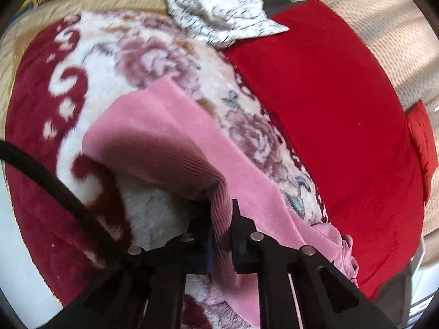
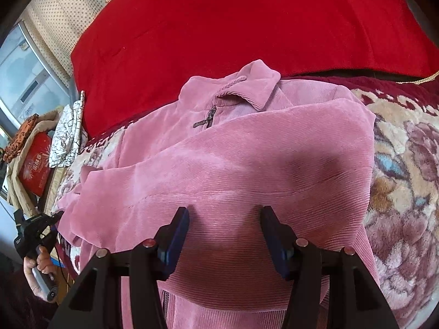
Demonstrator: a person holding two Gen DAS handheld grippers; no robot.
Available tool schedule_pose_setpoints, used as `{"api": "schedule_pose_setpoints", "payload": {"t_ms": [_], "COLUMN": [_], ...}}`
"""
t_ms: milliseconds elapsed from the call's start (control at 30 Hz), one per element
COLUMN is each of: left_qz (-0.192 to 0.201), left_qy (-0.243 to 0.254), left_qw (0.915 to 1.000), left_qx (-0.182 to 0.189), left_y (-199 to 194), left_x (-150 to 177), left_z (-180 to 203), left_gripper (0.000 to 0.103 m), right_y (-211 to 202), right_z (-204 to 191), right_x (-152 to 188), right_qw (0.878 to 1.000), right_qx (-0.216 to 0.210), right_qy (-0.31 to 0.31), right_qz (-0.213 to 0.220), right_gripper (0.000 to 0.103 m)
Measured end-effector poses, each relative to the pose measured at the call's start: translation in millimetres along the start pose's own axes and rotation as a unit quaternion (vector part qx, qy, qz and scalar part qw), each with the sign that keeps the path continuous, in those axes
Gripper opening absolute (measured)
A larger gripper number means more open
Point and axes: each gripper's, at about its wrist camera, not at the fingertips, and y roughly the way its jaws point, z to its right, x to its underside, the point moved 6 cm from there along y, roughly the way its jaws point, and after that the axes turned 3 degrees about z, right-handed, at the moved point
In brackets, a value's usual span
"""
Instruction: Fold large clothes
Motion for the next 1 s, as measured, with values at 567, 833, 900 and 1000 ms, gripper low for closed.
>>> {"api": "schedule_pose_setpoints", "payload": {"t_ms": [567,833,900,1000], "left_qz": [-0.025,-0.016,-0.015,-0.039], "left_qy": [0.443,0.345,0.296,0.249], "left_qw": [0.8634,0.9032,0.9312,0.9566], "left_qx": [0.240,0.255,0.212,0.146], "left_y": [-54,-56,-39,-12], "left_x": [206,143,116,97], "left_z": [274,232,206,171], "left_gripper": [0.034,0.083,0.083,0.081], "right_y": [-35,-41,-37,-30], "right_z": [54,56,49,37], "right_x": [-21,-27,-25,-23], "right_qw": [0.992,0.987,0.988,0.988], "right_qx": [-0.029,-0.063,-0.073,-0.084], "right_qy": [0.106,0.123,0.121,0.115], "right_qz": [0.068,0.076,0.068,0.054], "right_gripper": [0.059,0.071,0.071,0.071]}}
